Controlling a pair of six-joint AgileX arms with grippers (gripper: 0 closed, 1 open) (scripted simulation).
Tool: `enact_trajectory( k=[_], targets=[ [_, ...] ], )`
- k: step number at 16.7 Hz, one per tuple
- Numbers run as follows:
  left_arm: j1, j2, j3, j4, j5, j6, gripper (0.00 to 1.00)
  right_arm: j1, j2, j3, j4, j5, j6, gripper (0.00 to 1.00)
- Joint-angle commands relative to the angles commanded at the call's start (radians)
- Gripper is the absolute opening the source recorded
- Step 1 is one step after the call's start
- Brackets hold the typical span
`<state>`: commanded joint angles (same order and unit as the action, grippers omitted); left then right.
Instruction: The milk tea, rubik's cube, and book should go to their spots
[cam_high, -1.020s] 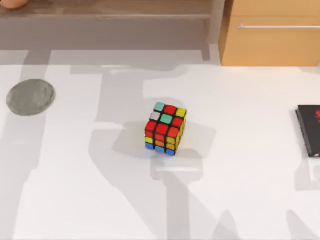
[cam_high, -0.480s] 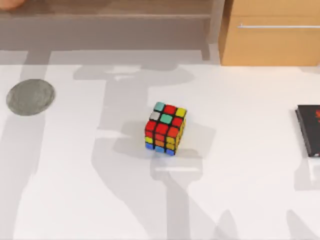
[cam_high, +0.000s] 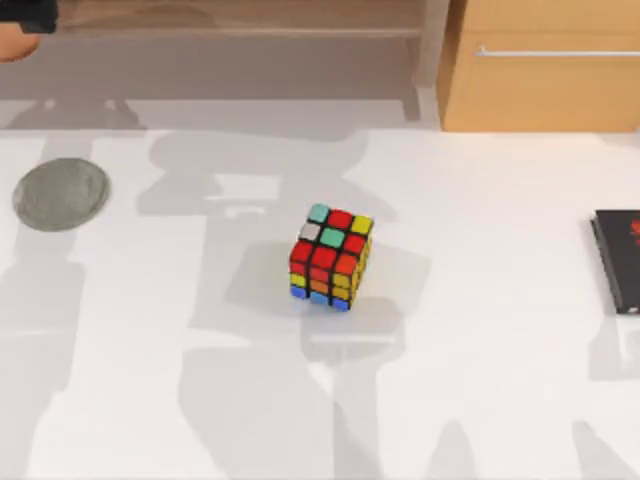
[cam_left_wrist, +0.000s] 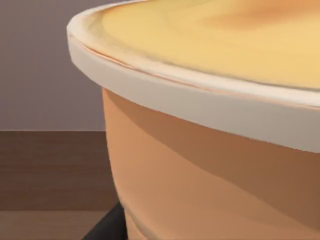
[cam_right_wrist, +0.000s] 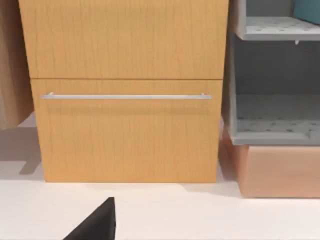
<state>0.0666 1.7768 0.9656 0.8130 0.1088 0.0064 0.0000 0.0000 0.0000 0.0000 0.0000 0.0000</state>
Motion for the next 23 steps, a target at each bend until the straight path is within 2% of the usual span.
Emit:
enact_trajectory(
  k=[6,13,18,23],
  targets=[
    [0.001,-0.003,-0.021,0.029,0.009,-0.009,0.00,0.000,0.000,0.000,0.000,0.000,0.000,1.00],
    [0.008,0.066,-0.215,0.281,0.042,-0.024,0.00,0.000,0.000,0.000,0.000,0.000,0.000,1.00],
    [-0.023,0.187,-0.297,0.448,-0.014,-0.002,0.00,0.000,0.000,0.000,0.000,0.000,0.000,1.00],
    [-0.028,0.212,-0.303,0.479,-0.031,0.003,0.00,0.000,0.000,0.000,0.000,0.000,0.000,1.00]
  ],
)
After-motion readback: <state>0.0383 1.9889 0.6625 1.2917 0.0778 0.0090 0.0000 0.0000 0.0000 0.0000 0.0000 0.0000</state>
